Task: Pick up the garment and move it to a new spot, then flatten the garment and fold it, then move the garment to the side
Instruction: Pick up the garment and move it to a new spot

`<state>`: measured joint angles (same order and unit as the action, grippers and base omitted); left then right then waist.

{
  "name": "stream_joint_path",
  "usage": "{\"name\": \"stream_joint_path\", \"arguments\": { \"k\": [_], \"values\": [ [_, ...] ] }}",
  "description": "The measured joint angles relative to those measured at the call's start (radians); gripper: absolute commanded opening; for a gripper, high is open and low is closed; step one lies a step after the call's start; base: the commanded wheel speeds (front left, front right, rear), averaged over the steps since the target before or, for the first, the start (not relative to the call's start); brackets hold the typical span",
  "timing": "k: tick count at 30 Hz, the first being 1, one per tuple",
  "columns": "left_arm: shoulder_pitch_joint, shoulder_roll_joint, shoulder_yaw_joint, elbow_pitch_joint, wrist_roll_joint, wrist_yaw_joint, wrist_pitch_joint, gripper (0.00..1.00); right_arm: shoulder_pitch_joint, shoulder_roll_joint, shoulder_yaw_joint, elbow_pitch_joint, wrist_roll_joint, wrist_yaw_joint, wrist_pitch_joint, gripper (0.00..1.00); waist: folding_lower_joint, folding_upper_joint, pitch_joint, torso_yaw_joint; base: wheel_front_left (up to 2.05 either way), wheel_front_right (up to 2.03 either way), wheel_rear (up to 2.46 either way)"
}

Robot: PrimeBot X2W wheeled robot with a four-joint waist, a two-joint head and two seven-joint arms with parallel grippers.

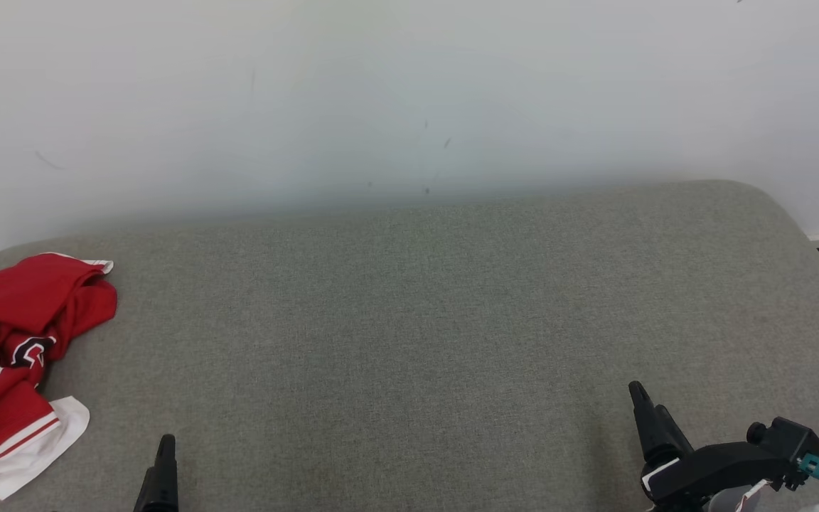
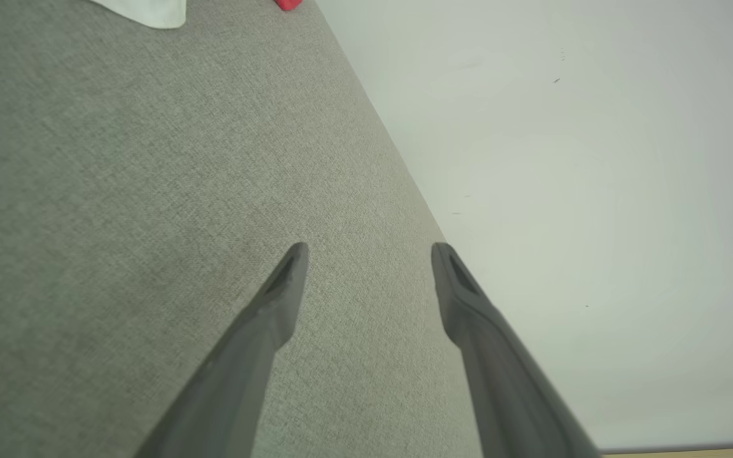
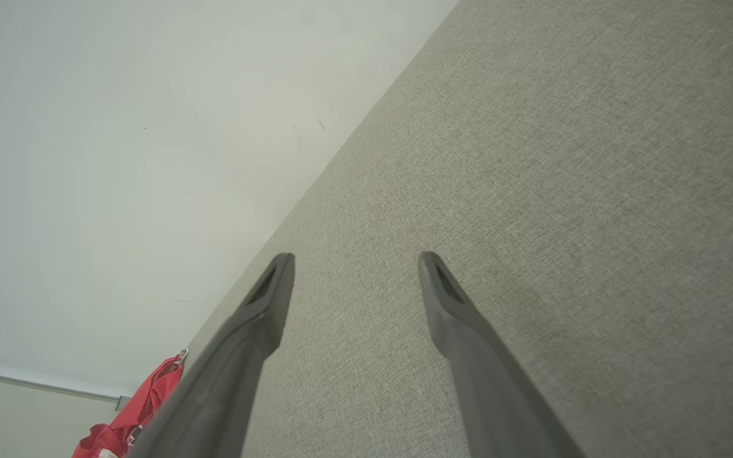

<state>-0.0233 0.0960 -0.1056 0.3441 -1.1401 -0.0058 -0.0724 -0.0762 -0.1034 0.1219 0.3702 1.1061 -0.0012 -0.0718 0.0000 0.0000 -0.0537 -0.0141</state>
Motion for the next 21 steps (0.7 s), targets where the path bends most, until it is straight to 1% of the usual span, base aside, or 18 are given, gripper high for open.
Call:
{"name": "stream_joint_path", "arguments": {
  "k": [5,8,9,13,15,17,21],
  "values": [
    [0.000,0.003,-0.012,0.000,0.059,0.016,-0.017,1.00,-0.012,-0.015,0.031,0.014,-0.082,-0.017,-0.018,1.00,0.0000,0.0000,-0.006,-0.001,0.00,0.00,0.00],
    [0.000,0.005,-0.017,0.000,0.078,0.021,-0.027,1.00,-0.016,-0.015,0.038,0.016,-0.114,-0.018,-0.026,1.00,0.0000,-0.0001,-0.008,-0.001,0.00,0.00,0.00],
    [0.000,0.008,-0.021,0.000,0.088,0.025,-0.030,1.00,-0.016,-0.016,0.043,0.020,-0.132,-0.024,-0.027,1.00,0.0000,0.0000,-0.009,-0.001,0.00,0.00,0.00],
    [0.000,0.014,-0.039,0.000,0.142,0.034,-0.044,1.00,-0.016,-0.021,0.051,0.047,-0.199,-0.034,-0.043,1.00,0.0000,0.0000,-0.014,0.003,0.00,0.00,0.00],
    [0.000,0.025,-0.047,0.000,0.178,0.042,-0.052,1.00,-0.016,-0.021,0.052,0.053,-0.238,-0.035,-0.052,1.00,0.0000,0.0000,-0.017,0.004,0.00,0.00,0.00],
    [0.000,0.036,-0.058,0.000,0.205,0.048,-0.059,1.00,-0.017,-0.021,0.054,0.058,-0.276,-0.044,-0.057,1.00,0.0000,0.0000,-0.019,0.004,0.00,0.00,0.00],
    [-0.001,0.040,-0.081,0.000,0.264,0.057,-0.073,1.00,-0.018,-0.021,0.061,0.080,-0.342,-0.053,-0.071,1.00,0.0000,0.0000,-0.024,0.007,0.00,0.00,0.00]
  ]
}}
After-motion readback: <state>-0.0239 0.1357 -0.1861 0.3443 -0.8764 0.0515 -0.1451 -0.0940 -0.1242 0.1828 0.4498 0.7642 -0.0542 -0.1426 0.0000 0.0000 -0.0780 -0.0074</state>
